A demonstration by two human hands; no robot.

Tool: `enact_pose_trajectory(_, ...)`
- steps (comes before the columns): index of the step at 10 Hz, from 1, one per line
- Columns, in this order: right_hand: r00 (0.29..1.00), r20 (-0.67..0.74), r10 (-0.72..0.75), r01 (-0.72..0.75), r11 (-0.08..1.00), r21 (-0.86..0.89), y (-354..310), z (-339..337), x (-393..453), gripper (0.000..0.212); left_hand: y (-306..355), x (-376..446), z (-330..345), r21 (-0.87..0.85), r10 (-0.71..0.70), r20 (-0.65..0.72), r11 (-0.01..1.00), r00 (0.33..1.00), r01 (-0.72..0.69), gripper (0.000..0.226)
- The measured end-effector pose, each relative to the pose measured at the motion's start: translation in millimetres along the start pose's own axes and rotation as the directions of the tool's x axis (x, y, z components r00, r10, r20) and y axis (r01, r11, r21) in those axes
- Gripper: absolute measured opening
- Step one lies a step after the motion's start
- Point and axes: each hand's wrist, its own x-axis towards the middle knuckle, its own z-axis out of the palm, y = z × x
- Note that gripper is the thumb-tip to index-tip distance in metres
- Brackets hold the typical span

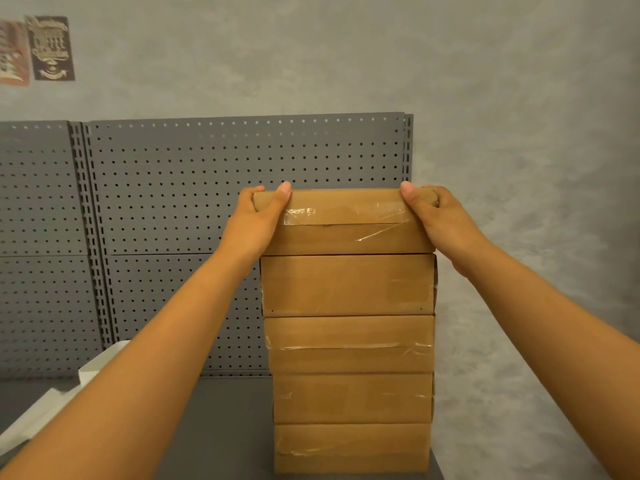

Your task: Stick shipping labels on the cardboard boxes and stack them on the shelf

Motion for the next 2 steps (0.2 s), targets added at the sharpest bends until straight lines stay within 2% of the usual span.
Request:
enact_pose_trajectory(1,0.969,-0.189,-0.159,0.136,0.982,-0.130,-10,7,-5,0.065,0,-2,-12,0.017,-0.023,0.075,1.000,0.997,0.022,0.076)
enact_pose_trajectory(2,0.860,-0.246,-0.448,0.378,0.881,-0.283,-27,21,-19,0.053,5,-16,-22,0.106,0.056,-0.010,0.993,0.998,-0.055,0.071)
